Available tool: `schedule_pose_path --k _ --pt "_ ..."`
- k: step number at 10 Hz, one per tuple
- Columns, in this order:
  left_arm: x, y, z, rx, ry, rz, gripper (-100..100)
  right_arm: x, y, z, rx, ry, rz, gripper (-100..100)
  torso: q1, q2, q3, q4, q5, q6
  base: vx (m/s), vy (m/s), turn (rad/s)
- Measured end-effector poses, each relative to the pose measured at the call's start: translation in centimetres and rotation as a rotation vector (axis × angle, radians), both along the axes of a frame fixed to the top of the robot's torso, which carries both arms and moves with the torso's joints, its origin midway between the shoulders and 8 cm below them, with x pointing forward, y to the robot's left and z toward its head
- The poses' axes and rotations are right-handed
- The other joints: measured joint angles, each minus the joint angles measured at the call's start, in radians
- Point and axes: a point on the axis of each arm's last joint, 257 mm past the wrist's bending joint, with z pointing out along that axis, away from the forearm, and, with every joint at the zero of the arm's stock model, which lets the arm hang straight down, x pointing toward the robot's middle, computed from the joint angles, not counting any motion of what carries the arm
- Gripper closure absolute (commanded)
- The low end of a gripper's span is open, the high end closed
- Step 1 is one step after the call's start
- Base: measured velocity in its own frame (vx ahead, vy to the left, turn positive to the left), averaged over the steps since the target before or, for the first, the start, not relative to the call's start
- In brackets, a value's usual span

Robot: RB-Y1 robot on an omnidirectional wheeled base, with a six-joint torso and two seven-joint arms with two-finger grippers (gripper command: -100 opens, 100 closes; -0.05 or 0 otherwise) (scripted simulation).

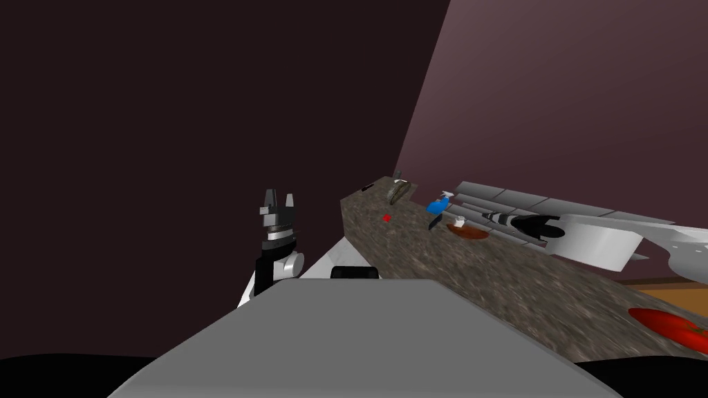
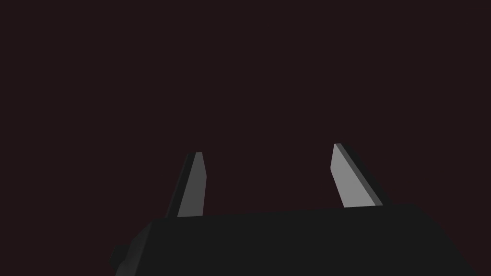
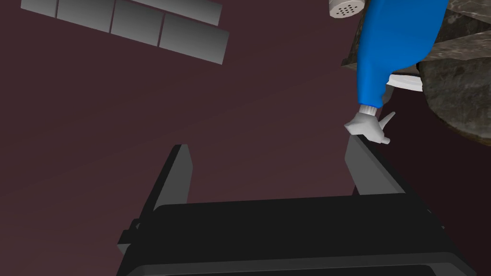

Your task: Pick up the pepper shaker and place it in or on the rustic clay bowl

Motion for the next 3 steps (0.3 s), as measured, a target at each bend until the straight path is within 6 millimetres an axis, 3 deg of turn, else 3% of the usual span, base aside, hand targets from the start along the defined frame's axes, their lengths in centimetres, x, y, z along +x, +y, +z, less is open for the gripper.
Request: schedule_pose_path --k 3 --pt "0.00 0.00 0.00 0.000 0.000 0.000 0 0.00 0.00 0.00 0.000 0.000 0.000 0 0.000 0.000 0.000 0.000 0.000 0.000 0.000 0.000 0.000"
